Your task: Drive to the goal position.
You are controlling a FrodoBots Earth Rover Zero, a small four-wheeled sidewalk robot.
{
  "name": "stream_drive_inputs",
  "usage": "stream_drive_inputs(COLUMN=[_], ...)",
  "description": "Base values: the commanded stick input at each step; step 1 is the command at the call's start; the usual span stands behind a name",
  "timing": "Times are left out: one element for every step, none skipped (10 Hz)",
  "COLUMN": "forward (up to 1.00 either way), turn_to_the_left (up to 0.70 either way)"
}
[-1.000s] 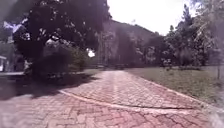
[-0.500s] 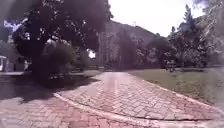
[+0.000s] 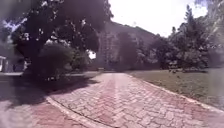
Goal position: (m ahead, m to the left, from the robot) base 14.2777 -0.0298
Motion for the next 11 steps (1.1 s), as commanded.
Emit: stream_drive_inputs(forward=[0.70,0.70,0.70,0.70,0.70,0.70,0.70,0.70,0.70,0.70,0.70], turn_to_the_left=[0.00,0.00,0.00,0.00,0.00,0.00,0.00,0.00,0.00,0.00,0.00])
